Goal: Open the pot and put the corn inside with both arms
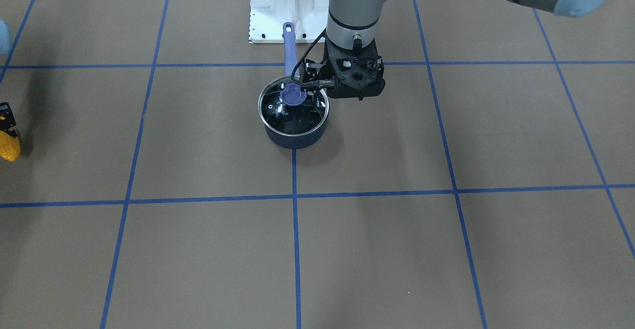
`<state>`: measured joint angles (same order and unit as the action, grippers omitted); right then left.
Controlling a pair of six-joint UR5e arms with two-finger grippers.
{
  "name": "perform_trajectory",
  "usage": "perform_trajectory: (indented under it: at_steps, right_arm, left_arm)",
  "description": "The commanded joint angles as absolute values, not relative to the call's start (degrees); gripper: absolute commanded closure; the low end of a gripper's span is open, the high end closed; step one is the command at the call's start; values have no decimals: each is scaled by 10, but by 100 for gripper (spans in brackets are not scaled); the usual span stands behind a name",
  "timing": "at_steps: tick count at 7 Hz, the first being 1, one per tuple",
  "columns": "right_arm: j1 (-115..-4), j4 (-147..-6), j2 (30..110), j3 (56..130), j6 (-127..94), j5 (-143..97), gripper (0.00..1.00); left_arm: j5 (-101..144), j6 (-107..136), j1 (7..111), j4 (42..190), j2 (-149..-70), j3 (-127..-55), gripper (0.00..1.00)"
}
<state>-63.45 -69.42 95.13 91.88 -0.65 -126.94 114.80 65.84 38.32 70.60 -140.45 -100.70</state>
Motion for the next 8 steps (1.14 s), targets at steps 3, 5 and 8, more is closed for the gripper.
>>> perform_trajectory:
  at_steps: [3, 5, 8]
  right_arm:
    - [-635, -804, 903, 968, -10, -1270, 73]
    - [-634, -808, 892, 967, -15, -1270, 73]
    - [-634, -814, 884, 967, -25, -1270, 73]
  left_arm:
    - [1112, 660, 328, 721, -1429, -968, 1]
    - [1112, 664, 317, 786, -1430, -926, 1]
    - [1113, 678, 304, 805, -1425, -915, 1]
